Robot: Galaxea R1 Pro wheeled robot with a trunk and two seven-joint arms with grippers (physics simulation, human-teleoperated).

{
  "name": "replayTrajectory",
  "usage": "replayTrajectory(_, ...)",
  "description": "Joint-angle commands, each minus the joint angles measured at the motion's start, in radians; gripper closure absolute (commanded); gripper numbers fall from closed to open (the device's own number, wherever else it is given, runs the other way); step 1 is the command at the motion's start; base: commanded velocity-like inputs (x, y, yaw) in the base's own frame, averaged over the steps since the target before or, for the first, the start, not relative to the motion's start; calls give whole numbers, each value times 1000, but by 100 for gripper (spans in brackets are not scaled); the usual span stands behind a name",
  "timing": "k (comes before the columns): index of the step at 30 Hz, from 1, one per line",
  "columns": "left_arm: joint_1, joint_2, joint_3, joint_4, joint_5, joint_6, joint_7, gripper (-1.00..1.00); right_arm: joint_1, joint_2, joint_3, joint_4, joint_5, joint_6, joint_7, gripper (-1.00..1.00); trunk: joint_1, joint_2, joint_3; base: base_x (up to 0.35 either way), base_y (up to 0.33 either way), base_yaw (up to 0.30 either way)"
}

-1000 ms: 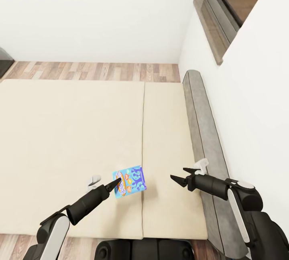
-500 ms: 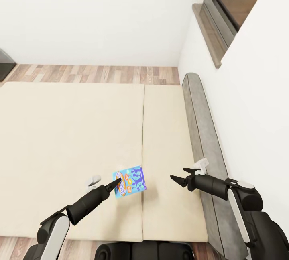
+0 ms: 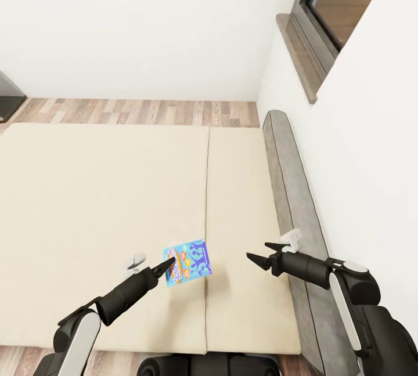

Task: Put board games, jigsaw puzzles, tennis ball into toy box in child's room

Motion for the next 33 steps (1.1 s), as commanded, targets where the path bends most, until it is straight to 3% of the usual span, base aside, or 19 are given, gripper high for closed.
replayTrajectory(1, 0, -1, 3, 0, 3, 7, -3, 100, -1, 0, -1, -1, 1, 7, 4, -100, 1, -1, 0, 0, 0, 0)
replayTrajectory(33, 0, -1, 3, 0, -2, 6, 1, 100, 1, 0, -3, -1, 0, 4, 4, -100, 1, -1, 53, 0, 0, 0)
